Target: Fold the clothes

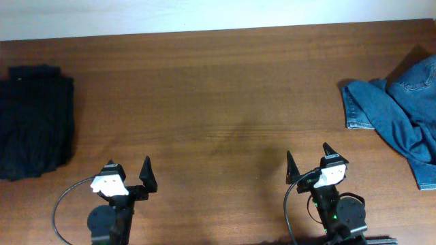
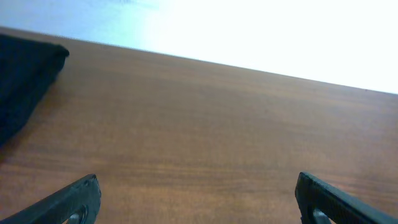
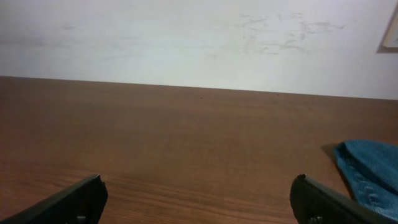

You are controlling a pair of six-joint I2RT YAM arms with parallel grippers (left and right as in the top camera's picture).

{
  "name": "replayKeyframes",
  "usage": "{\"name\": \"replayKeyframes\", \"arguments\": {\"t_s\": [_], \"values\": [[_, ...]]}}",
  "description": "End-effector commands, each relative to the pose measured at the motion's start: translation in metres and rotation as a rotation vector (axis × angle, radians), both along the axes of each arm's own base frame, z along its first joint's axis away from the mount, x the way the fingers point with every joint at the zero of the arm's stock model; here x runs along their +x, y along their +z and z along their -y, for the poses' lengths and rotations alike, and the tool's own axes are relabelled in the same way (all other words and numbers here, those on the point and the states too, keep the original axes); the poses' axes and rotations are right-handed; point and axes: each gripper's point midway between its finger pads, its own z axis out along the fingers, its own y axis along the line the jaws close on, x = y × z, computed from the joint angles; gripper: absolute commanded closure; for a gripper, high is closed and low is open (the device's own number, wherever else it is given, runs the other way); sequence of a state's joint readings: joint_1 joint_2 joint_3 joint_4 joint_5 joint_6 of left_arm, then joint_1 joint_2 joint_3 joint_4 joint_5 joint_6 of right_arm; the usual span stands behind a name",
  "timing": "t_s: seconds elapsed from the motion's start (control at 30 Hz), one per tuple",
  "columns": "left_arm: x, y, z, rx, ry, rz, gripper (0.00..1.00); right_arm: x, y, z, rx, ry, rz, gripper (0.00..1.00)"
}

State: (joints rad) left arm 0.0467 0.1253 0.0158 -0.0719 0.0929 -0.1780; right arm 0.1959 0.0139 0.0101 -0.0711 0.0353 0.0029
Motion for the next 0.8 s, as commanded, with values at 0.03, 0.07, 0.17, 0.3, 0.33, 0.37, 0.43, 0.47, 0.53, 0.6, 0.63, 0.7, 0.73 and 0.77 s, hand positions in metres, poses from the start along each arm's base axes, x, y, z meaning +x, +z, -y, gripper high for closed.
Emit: {"name": "replayKeyframes", "arguments": {"t_s": [0.03, 0.07, 0.17, 0.3, 0.33, 0.37, 0.43, 0.47, 0.53, 0.6, 0.63, 0.7, 0.73, 0.77], "values": [[-0.001, 0.006, -0.001, 0.019, 0.003, 0.037, 0.01, 0.000, -0.002, 0.002, 0.001, -0.007, -0.002, 0.01], [-0.001, 0.008, -0.001, 0.019, 0.003, 0.044, 0.01, 0.000, -0.002, 0.002, 0.001, -0.007, -0.002, 0.01], [-0.002, 0.014, 0.001, 0.020, -0.002, 0.072, 0.01, 0.000, -0.002, 0.002, 0.001, -0.007, -0.002, 0.01], [-0.004, 0.024, 0.007, 0.021, -0.025, 0.116, 0.00, 0.000, -0.002, 0.002, 0.001, -0.007, -0.002, 0.01], [-0.004, 0.024, 0.007, 0.020, -0.028, 0.113, 0.01, 0.000, -0.002, 0.002, 0.001, -0.007, -0.002, 0.01], [-0.004, 0.024, 0.008, 0.020, -0.029, 0.114, 0.01, 0.000, -0.002, 0.002, 0.001, -0.007, -0.002, 0.01], [-0.004, 0.024, 0.008, 0.020, -0.029, 0.114, 0.01, 0.000, -0.002, 0.002, 0.001, -0.007, -0.003, 0.01], [-0.004, 0.024, 0.008, 0.020, -0.029, 0.113, 0.01, 0.000, -0.002, 0.002, 0.001, -0.007, -0.002, 0.01], [-0.004, 0.024, 0.008, 0.020, -0.029, 0.114, 0.01, 0.000, -0.002, 0.002, 0.001, -0.007, -0.003, 0.01], [-0.004, 0.024, 0.008, 0.020, -0.029, 0.113, 0.00, 0.000, -0.002, 0.002, 0.001, -0.007, -0.002, 0.01], [-0.004, 0.024, 0.008, 0.020, -0.029, 0.114, 0.01, 0.000, -0.002, 0.002, 0.001, -0.007, -0.002, 0.01], [-0.004, 0.024, 0.008, 0.020, -0.029, 0.113, 0.01, 0.000, -0.002, 0.002, 0.001, -0.007, -0.002, 0.01], [-0.004, 0.024, 0.008, 0.020, -0.029, 0.114, 0.01, 0.000, -0.002, 0.002, 0.001, -0.007, -0.002, 0.01], [-0.004, 0.024, 0.008, 0.020, -0.029, 0.114, 0.01, 0.000, -0.002, 0.002, 0.001, -0.007, -0.002, 0.01]]}}
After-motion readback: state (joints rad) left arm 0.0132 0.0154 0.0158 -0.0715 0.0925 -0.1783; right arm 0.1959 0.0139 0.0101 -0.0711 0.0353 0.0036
